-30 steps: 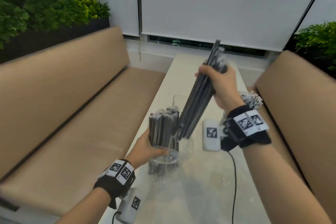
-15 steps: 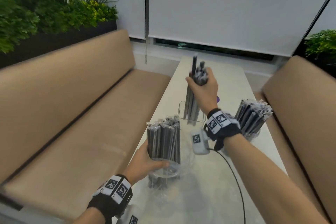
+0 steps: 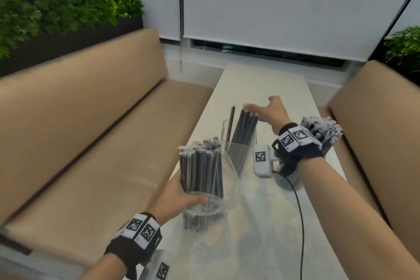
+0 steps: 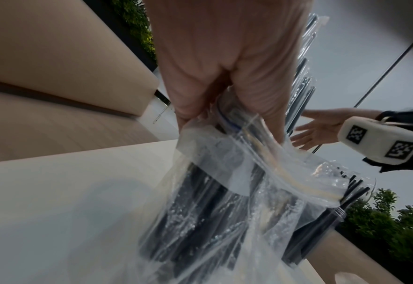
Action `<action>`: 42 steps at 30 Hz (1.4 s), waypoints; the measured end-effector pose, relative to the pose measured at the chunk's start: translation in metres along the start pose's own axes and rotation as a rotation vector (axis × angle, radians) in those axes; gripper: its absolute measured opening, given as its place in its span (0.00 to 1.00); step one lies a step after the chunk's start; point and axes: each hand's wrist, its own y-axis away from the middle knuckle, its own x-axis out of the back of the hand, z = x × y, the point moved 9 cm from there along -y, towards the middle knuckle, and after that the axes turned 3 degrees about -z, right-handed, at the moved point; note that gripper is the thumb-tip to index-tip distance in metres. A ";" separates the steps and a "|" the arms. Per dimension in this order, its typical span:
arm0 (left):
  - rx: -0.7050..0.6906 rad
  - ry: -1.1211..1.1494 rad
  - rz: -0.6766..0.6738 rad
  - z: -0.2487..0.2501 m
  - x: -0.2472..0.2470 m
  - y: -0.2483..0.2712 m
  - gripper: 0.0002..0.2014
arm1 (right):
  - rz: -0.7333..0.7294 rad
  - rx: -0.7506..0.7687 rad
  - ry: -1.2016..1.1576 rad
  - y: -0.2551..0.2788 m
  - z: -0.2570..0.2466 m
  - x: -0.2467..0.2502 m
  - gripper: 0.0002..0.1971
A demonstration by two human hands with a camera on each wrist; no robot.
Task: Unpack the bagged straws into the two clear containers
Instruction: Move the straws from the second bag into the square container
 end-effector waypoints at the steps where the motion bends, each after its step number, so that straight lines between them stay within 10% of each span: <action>1: -0.002 -0.003 0.001 0.000 0.000 0.000 0.29 | 0.028 0.043 0.049 0.008 -0.017 0.013 0.40; 8: 0.031 -0.006 0.036 -0.008 0.009 -0.004 0.35 | 0.011 0.310 -0.373 0.085 -0.085 0.059 0.06; 17: 0.007 -0.006 0.037 -0.005 0.010 0.001 0.35 | -0.456 0.126 -0.183 0.148 0.020 -0.096 0.42; 26: 0.031 0.007 0.048 -0.016 0.011 0.003 0.36 | -0.277 0.278 -0.269 0.141 0.027 -0.089 0.06; 42: -0.006 -0.072 -0.014 -0.006 -0.008 0.005 0.30 | -0.245 0.180 -0.126 0.151 0.058 -0.113 0.14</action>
